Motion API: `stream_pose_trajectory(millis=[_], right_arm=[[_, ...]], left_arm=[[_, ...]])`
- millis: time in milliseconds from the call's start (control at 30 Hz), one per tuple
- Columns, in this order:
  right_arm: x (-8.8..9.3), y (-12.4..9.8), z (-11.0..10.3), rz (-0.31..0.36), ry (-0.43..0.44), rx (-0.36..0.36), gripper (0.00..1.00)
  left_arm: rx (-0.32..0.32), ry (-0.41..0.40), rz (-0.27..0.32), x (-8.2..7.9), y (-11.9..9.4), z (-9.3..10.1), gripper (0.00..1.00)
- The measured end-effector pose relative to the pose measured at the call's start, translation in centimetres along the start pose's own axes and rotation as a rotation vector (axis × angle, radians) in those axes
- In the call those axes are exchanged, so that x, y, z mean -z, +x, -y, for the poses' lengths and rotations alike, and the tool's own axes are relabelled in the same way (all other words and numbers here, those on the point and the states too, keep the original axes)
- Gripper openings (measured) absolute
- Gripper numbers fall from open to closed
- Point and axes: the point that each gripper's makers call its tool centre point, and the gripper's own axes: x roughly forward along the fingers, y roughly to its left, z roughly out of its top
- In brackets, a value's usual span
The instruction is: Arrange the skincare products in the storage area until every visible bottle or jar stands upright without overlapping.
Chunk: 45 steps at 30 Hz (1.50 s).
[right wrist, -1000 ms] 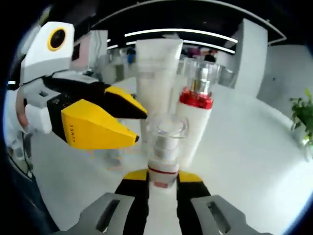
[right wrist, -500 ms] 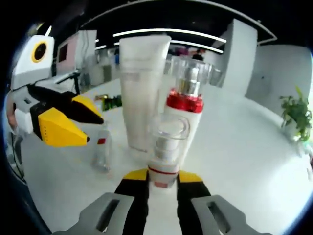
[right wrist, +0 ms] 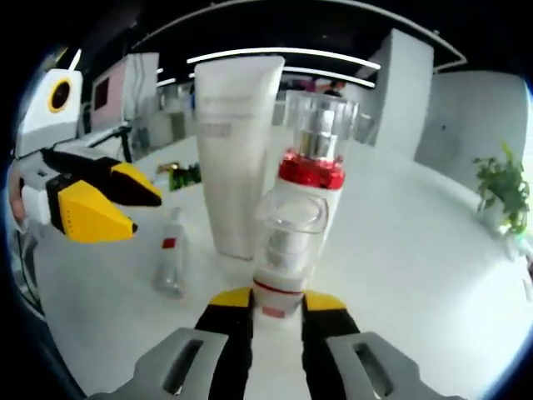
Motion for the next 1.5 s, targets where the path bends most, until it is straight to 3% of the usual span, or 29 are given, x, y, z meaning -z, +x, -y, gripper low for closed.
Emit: stream_pose_trajectory(millis=[433, 533, 633, 767, 833, 1000, 1433, 1500], right_arm=[[0.1, 0.5, 0.2, -0.004, 0.001, -0.007, 0.14], [0.4, 0.5, -0.2, -0.015, 0.003, -0.023, 0.25], [0.6, 0.3, -0.4, -0.013, 0.002, -0.022, 0.26], [0.7, 0.0, -0.7, -0.018, 0.023, -0.047, 0.34], [0.6, -0.2, -0.7, -0.014, 0.016, -0.047, 0.36], [0.5, -0.4, -1.2, -0.017, 0.004, -0.079, 0.54], [-0.1, -1.4, -2.4, -0.004, -0.019, -0.158, 0.74], [-0.5, -1.7, -3.0, 0.025, 0.001, -0.207, 0.76]], left_arm=[[-0.008, -0.019, -0.004, 0.4, -0.4, -0.4, 0.17], [-0.014, -0.021, -0.005, 0.4, -0.5, -0.5, 0.17], [-0.026, -0.032, -0.011, 0.6, -0.6, -0.7, 0.18], [-0.042, -0.06, -0.017, 0.7, -1.1, -1.0, 0.19], [-0.09, -0.003, -0.05, 1.1, -1.7, -1.7, 0.2], [-0.131, -0.034, -0.063, 1.4, -2.6, -2.4, 0.27], [-0.187, -0.065, -0.109, 2.5, -5.1, -3.4, 0.43], [-0.196, -0.073, -0.108, 2.6, -5.5, -3.6, 0.46]])
